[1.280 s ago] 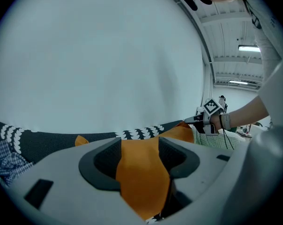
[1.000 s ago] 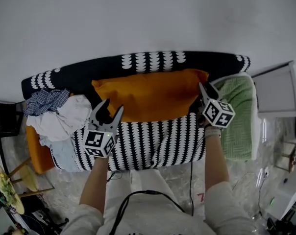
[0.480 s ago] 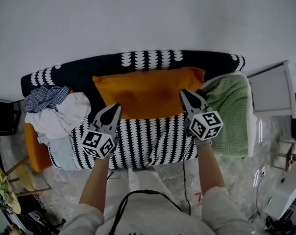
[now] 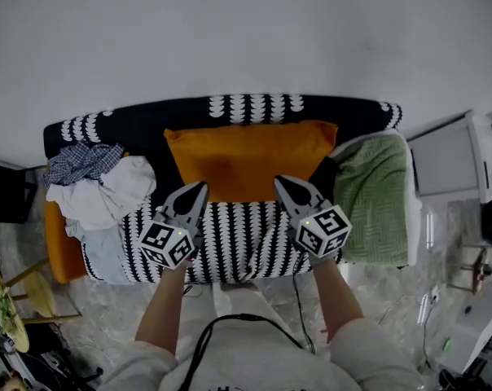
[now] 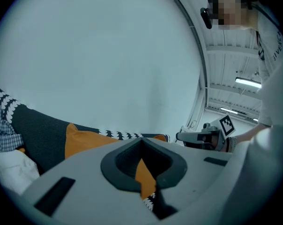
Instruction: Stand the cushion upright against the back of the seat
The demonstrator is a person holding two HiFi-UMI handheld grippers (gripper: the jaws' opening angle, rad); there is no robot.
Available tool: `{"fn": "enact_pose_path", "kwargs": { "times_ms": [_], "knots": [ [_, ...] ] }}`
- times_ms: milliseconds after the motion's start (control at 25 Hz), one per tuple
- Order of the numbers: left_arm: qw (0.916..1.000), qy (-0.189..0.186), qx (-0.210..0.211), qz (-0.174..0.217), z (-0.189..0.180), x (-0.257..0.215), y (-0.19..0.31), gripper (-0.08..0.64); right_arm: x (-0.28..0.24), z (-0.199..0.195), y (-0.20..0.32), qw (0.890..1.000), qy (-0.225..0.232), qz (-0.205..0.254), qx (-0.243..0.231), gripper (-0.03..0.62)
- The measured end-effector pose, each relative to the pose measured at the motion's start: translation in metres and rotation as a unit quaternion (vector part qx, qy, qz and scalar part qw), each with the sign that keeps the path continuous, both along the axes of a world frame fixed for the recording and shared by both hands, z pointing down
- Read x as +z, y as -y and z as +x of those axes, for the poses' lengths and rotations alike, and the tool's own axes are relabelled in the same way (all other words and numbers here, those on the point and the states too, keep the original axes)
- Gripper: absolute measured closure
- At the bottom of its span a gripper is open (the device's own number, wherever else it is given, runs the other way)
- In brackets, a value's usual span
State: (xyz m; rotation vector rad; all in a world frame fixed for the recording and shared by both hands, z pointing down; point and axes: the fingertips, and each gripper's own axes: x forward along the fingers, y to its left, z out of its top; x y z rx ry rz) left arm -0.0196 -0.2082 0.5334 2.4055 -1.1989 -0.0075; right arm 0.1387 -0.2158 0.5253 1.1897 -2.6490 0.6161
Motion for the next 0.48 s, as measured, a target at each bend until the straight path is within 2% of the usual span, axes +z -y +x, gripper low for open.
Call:
{"fn": "enact_pose_path", "kwargs": {
  "times_ms": [480],
  "knots": [
    [0.9999,-0.006,0.01,0.012,0.0,-0.051,-0.034,0.535,-0.058,-0.043,-0.054,0.997,-0.015,0.023,-0.069,0.575]
  ]
}}
